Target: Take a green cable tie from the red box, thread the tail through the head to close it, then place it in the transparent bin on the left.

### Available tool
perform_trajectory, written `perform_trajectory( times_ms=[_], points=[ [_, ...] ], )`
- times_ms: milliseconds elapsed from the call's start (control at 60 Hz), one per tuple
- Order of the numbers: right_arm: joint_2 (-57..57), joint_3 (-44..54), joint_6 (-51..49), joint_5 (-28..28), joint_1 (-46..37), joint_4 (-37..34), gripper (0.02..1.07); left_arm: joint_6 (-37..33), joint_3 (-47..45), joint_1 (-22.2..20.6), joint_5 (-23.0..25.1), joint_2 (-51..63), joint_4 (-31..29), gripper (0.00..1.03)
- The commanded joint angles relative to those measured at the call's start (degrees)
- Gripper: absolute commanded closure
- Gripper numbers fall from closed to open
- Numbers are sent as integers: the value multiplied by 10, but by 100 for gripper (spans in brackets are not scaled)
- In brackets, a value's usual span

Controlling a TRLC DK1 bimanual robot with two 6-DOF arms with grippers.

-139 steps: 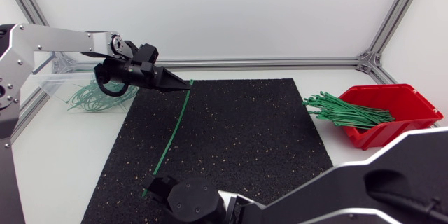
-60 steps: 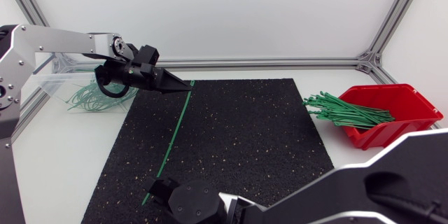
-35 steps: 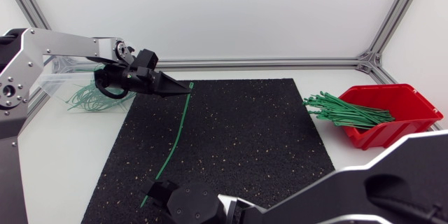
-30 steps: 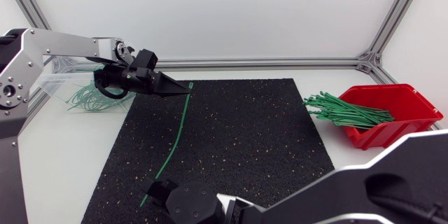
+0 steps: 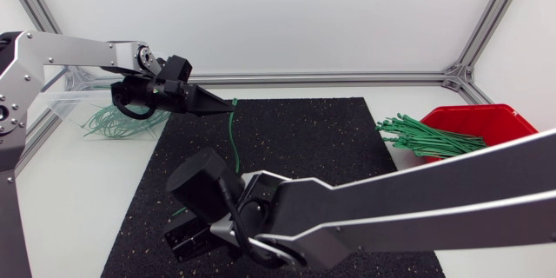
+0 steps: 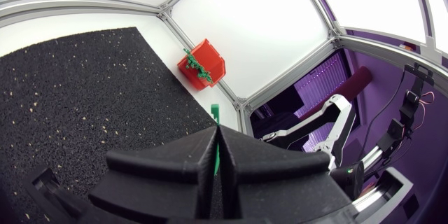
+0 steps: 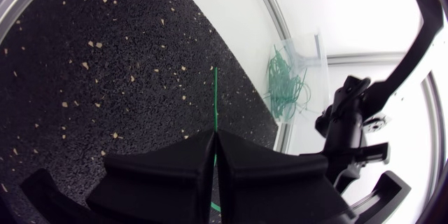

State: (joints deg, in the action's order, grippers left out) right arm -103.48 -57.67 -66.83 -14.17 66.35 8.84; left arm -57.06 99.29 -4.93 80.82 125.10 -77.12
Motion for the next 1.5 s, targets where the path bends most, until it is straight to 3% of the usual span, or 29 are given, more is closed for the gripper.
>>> perform_trajectory(
  times_ms=[0,217,483,900,1133,1483],
  points=[
    [21,-24,80,17,-17,-66,102,-19,-16,1,8,-35,-12,100],
    [65,-54,187,77,-51,-196,101,-16,-32,-12,8,-83,-22,100],
    [142,-96,317,224,-117,-381,101,11,-37,-37,5,-137,-25,100],
    [214,-189,428,363,-168,-576,101,28,-51,-83,8,-186,-22,100],
    [212,-239,454,406,-158,-630,101,28,-70,-64,16,-204,15,100],
    [205,-262,514,411,-152,-615,101,28,-142,-32,26,-240,100,100]
  ],
)
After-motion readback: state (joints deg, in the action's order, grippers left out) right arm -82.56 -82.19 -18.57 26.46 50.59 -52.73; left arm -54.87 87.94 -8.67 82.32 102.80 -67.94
